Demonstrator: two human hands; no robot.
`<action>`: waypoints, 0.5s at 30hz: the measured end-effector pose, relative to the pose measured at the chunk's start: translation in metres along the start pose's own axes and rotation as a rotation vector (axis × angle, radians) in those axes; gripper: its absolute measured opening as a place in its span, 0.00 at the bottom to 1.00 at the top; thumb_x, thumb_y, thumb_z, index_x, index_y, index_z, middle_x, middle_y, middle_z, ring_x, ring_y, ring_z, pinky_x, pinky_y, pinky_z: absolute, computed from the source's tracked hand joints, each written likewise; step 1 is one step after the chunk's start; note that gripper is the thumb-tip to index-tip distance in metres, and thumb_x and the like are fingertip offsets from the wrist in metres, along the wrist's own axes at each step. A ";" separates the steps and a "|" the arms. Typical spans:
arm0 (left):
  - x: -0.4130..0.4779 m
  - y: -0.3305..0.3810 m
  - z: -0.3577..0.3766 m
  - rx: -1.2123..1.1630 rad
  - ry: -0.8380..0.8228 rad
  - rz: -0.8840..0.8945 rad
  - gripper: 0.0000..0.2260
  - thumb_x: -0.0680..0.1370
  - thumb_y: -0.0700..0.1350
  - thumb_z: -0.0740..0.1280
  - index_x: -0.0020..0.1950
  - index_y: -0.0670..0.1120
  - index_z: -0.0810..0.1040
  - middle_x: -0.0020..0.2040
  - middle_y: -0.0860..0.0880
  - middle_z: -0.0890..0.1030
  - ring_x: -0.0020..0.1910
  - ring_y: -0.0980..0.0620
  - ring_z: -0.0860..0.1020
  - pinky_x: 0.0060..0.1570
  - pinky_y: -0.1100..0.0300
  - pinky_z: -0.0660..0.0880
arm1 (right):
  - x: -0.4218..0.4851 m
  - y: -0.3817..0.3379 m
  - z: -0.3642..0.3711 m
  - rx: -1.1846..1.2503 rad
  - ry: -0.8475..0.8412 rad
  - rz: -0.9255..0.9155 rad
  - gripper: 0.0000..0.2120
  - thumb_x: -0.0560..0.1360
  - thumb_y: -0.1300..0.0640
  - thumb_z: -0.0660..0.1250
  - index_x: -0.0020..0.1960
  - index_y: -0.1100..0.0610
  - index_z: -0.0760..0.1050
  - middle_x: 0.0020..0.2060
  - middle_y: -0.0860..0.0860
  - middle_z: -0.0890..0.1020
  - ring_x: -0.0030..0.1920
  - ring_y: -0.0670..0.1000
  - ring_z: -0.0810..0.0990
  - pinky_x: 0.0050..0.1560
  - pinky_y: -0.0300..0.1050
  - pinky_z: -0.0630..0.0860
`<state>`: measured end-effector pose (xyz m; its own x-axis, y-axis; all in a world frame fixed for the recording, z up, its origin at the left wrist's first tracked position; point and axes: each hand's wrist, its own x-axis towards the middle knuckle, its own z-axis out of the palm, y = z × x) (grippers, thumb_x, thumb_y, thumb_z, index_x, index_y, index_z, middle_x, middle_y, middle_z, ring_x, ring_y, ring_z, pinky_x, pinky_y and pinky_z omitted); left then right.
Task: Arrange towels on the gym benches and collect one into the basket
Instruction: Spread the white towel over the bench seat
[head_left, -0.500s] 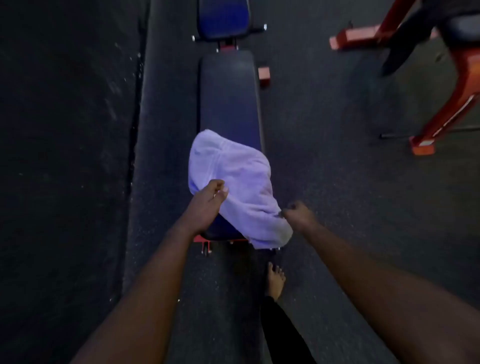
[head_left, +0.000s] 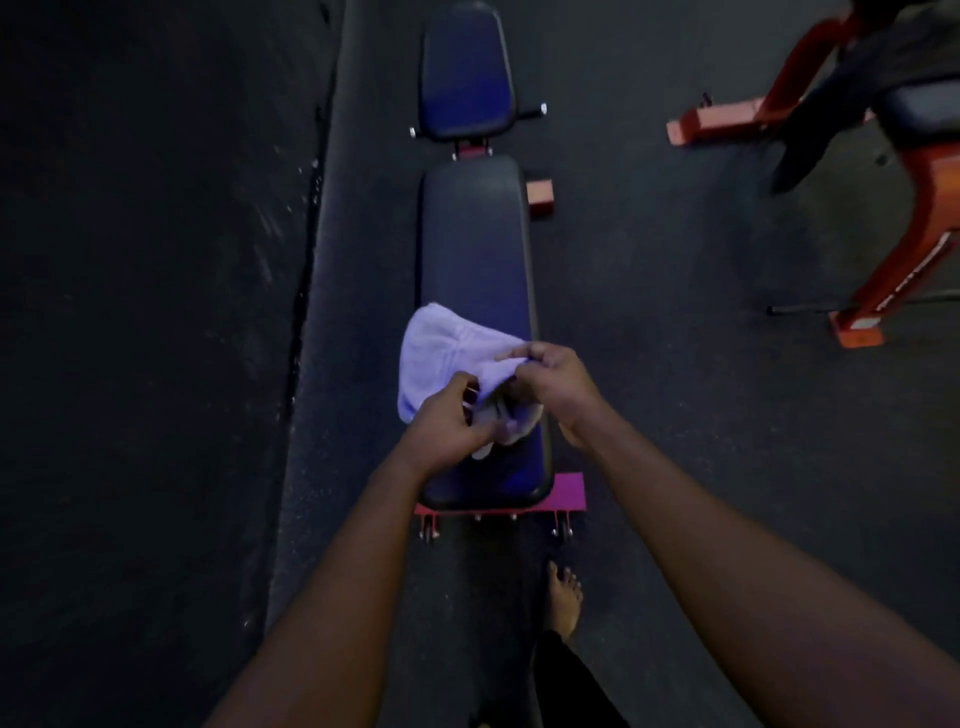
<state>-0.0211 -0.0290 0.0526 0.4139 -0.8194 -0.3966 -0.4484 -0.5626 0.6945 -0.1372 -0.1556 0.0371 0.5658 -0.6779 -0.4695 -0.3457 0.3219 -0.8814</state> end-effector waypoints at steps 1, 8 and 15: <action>-0.004 0.014 -0.012 0.033 0.059 0.008 0.22 0.69 0.59 0.73 0.55 0.48 0.71 0.46 0.50 0.82 0.43 0.51 0.80 0.41 0.54 0.77 | -0.009 -0.023 0.000 -0.012 -0.046 -0.053 0.14 0.63 0.60 0.67 0.48 0.57 0.83 0.39 0.54 0.86 0.39 0.50 0.82 0.44 0.47 0.79; -0.039 0.104 -0.098 0.189 0.422 0.197 0.03 0.75 0.39 0.61 0.46 0.45 0.67 0.36 0.41 0.78 0.36 0.40 0.76 0.33 0.51 0.69 | -0.068 -0.153 -0.020 -0.431 0.148 -0.455 0.06 0.66 0.59 0.74 0.43 0.56 0.85 0.35 0.53 0.86 0.40 0.52 0.86 0.43 0.49 0.83; -0.101 0.222 -0.179 0.293 0.531 0.559 0.03 0.78 0.47 0.65 0.47 0.49 0.74 0.39 0.48 0.80 0.41 0.48 0.79 0.40 0.56 0.73 | -0.139 -0.233 -0.049 -0.873 0.443 -0.651 0.08 0.63 0.53 0.71 0.36 0.51 0.72 0.35 0.48 0.73 0.41 0.54 0.73 0.46 0.49 0.67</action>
<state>-0.0209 -0.0520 0.3543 0.3549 -0.8676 0.3483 -0.8574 -0.1534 0.4913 -0.1718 -0.1684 0.3105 0.5748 -0.7735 0.2670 -0.5805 -0.6154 -0.5333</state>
